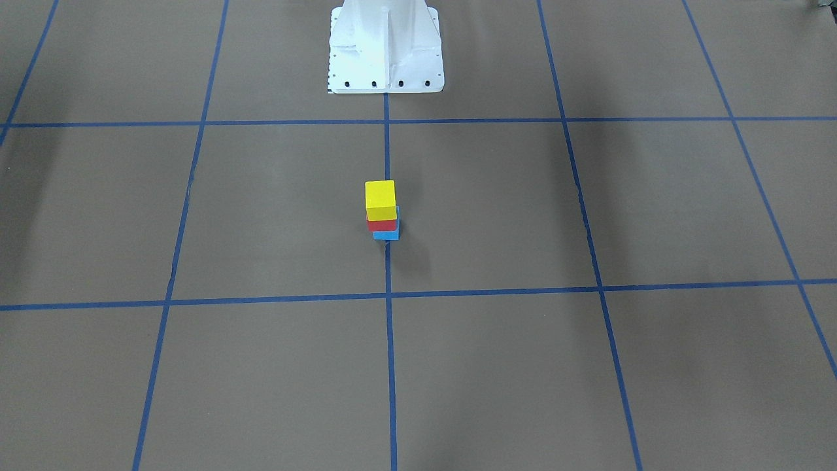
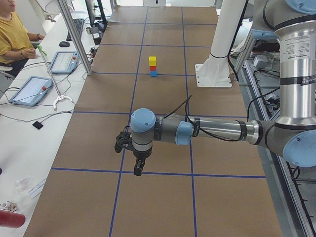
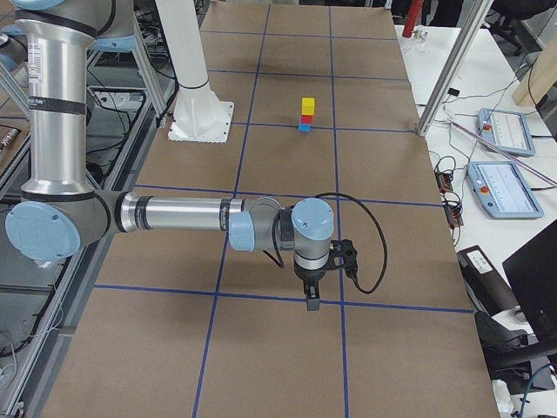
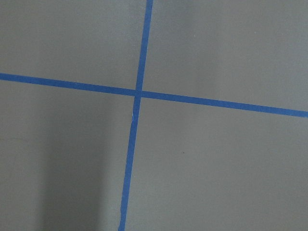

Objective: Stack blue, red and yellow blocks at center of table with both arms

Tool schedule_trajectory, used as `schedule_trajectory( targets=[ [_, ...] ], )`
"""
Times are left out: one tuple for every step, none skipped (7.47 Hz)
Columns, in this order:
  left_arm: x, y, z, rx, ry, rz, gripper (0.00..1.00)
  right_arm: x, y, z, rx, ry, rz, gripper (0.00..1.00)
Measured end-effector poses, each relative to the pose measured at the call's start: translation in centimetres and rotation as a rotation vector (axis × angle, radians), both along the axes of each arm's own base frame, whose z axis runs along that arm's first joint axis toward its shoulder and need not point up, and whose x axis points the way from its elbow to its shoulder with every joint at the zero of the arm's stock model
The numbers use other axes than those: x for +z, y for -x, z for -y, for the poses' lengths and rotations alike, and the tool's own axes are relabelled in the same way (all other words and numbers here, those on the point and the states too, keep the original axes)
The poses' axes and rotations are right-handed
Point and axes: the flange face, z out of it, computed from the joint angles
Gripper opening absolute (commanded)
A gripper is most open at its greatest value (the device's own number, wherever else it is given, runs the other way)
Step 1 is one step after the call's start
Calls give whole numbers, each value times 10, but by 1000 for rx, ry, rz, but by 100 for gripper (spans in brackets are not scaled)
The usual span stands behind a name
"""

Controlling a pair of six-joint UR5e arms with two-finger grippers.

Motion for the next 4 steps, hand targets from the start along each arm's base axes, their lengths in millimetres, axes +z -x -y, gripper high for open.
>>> schedule_trajectory(
  targets=[
    [1,0,-1,-1,2,1,100,0,0,-1,0,1,2,100],
    [3,0,-2,-2,5,2,100,1,0,-1,3,4,3,100],
    [4,0,-3,-2,7,2,100,1,0,-2,6,8,4,100],
    [4,1,-4,-2,9,3,100,0,0,-2,7,9,6,100]
  ],
)
